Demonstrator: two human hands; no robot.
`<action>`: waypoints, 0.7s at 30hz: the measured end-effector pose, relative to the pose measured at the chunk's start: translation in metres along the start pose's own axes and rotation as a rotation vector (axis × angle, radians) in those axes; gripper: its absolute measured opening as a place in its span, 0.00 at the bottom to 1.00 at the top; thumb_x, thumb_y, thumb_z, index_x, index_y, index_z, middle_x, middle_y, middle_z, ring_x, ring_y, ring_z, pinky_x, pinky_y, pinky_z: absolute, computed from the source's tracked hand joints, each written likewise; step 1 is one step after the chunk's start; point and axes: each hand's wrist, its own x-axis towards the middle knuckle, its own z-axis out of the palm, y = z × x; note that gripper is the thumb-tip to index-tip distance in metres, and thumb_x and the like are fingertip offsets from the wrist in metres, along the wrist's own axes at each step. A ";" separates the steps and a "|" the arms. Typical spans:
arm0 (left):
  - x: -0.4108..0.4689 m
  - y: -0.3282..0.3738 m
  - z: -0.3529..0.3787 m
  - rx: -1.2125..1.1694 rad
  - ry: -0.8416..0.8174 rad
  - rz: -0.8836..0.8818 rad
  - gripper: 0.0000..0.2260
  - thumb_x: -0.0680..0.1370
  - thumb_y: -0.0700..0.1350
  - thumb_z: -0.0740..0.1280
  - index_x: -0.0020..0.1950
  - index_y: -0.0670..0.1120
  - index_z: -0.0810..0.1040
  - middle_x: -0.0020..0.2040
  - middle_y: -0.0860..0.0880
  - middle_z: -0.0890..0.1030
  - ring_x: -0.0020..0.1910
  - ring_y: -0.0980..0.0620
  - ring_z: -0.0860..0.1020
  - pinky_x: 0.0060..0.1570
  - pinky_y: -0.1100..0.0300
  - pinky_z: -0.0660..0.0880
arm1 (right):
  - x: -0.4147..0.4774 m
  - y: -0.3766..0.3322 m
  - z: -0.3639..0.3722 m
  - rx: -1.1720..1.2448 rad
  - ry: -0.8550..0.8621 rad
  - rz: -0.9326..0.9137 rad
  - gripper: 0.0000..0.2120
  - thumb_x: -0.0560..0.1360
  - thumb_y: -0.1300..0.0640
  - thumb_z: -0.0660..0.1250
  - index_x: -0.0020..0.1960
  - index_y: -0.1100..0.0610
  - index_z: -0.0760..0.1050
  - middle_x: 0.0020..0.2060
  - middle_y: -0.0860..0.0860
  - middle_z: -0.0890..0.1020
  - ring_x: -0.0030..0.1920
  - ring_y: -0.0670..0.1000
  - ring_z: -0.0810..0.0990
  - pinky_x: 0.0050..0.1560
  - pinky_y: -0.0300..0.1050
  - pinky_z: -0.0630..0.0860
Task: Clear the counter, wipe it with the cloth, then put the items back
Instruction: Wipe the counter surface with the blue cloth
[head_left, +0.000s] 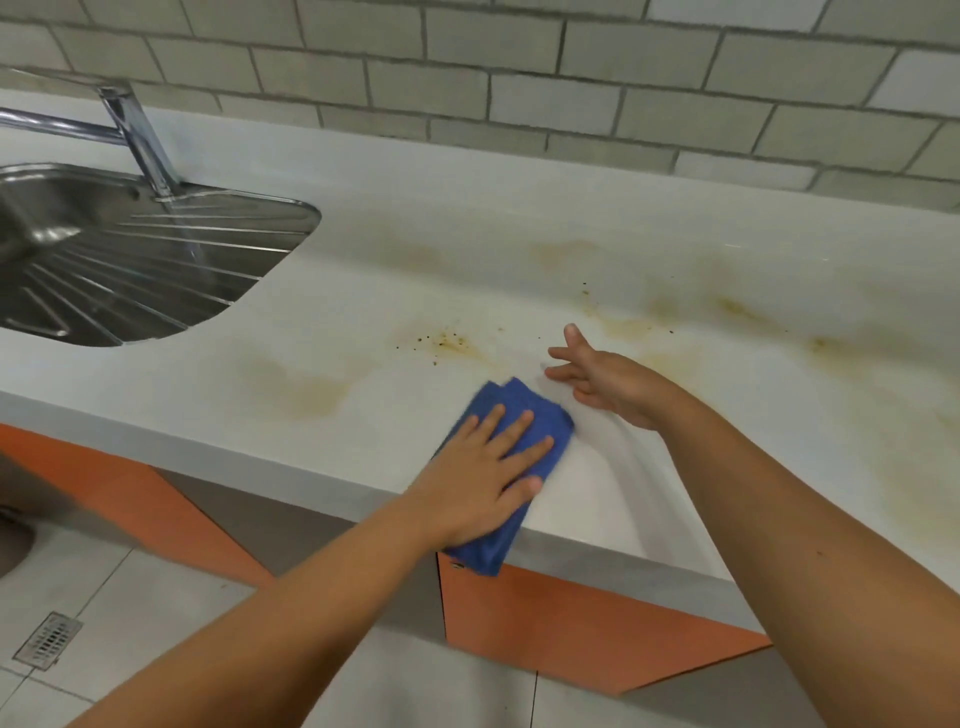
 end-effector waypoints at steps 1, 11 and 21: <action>-0.015 -0.006 0.002 0.004 0.003 0.063 0.24 0.77 0.63 0.38 0.72 0.61 0.40 0.74 0.58 0.37 0.73 0.54 0.34 0.70 0.59 0.32 | 0.000 0.001 -0.001 -0.009 -0.007 0.004 0.32 0.78 0.35 0.43 0.73 0.52 0.62 0.70 0.52 0.70 0.71 0.50 0.65 0.69 0.41 0.63; -0.021 -0.040 -0.003 -0.013 0.060 -0.330 0.24 0.82 0.56 0.42 0.77 0.54 0.42 0.78 0.50 0.40 0.76 0.47 0.38 0.73 0.52 0.39 | 0.001 -0.036 0.037 -0.426 0.121 0.042 0.33 0.80 0.38 0.40 0.75 0.57 0.58 0.74 0.56 0.62 0.74 0.57 0.60 0.71 0.49 0.56; -0.100 -0.129 0.008 -0.033 0.168 -0.256 0.46 0.62 0.69 0.18 0.76 0.56 0.45 0.77 0.52 0.41 0.76 0.50 0.39 0.72 0.56 0.37 | 0.010 -0.053 0.125 -0.621 0.250 0.113 0.32 0.81 0.42 0.40 0.61 0.64 0.72 0.60 0.60 0.76 0.60 0.59 0.73 0.54 0.47 0.67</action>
